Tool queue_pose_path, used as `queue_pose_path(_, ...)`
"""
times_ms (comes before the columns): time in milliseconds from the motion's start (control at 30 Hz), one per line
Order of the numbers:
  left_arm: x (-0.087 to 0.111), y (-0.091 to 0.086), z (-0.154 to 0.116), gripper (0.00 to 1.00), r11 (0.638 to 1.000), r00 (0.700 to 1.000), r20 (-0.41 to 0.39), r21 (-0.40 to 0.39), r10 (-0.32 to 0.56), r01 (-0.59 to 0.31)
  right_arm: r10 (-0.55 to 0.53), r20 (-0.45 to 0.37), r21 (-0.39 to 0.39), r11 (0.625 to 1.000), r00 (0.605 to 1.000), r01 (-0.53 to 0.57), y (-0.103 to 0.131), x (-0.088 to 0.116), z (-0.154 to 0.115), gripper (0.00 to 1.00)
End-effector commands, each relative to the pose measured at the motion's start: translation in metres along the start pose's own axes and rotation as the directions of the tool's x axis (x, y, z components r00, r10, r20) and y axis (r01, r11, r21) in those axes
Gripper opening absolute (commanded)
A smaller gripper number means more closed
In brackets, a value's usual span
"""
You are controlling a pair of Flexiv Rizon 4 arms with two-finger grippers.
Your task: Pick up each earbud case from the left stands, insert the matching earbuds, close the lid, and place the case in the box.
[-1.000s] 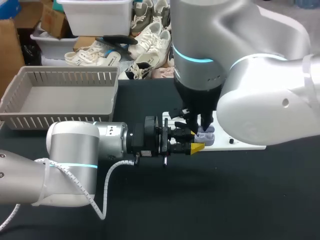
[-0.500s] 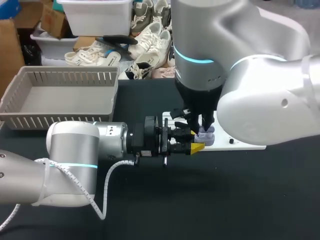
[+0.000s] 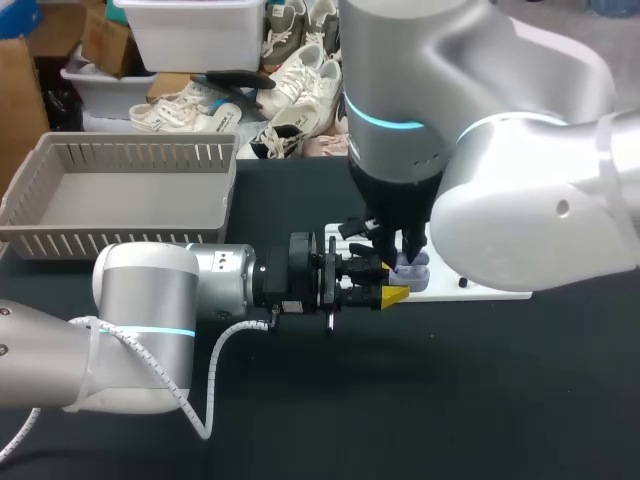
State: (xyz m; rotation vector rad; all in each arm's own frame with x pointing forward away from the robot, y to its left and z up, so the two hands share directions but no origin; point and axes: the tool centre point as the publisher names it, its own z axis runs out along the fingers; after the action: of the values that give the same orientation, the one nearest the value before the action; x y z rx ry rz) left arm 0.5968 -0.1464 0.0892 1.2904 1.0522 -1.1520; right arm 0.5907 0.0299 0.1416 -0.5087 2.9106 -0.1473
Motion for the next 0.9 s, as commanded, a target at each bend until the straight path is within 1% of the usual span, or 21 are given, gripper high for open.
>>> queue_pose_path(33, -0.0004, -0.0014, 0.0003, 0.00, 1.000, 1.000, -0.002, -0.006, 0.001, -0.001, 0.002, -0.002, 0.001, 1.000, 1.000, -0.002, 0.0004, -0.0019, 0.0034, 0.00)
queue_pose_path(900, -0.0004, -0.0014, 0.0003, 0.00, 1.000, 1.000, -0.002, -0.006, 0.001, -0.001, 0.004, -0.006, 0.001, 1.000, 1.000, -0.004, -0.0011, -0.0032, 0.0096, 0.00)
